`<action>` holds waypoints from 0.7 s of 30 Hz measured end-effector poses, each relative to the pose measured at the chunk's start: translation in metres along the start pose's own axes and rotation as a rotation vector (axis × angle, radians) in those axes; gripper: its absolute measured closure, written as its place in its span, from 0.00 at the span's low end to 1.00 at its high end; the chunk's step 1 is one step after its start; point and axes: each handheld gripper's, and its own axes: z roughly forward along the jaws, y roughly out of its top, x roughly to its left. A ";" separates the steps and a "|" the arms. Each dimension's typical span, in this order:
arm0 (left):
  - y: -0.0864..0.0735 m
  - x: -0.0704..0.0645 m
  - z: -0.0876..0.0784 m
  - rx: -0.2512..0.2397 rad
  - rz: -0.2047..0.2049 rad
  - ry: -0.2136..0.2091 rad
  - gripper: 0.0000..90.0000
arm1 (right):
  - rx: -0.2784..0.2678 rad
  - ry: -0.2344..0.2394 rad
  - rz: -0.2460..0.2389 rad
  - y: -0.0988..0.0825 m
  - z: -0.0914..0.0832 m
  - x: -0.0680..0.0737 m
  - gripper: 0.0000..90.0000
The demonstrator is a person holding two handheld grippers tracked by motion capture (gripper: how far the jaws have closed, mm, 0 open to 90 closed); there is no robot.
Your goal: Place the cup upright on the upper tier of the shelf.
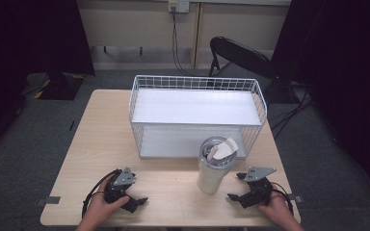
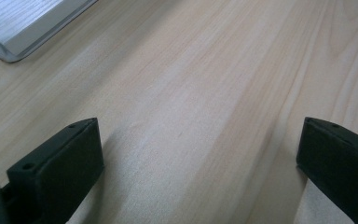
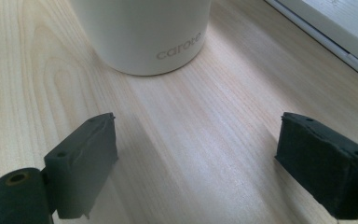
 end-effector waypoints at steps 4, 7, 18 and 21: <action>0.000 0.000 0.000 0.001 0.000 0.000 0.00 | 0.000 0.000 0.000 0.000 0.000 0.000 0.13; 0.000 0.000 0.000 0.001 -0.001 0.000 0.00 | 0.000 -0.002 0.001 0.000 0.000 0.000 0.13; 0.000 0.000 0.000 0.000 0.002 -0.001 0.00 | 0.048 0.016 -0.031 0.008 -0.005 0.007 0.16; 0.000 0.000 0.000 0.000 0.002 -0.001 0.00 | 0.028 0.028 -0.021 0.014 -0.009 0.009 0.17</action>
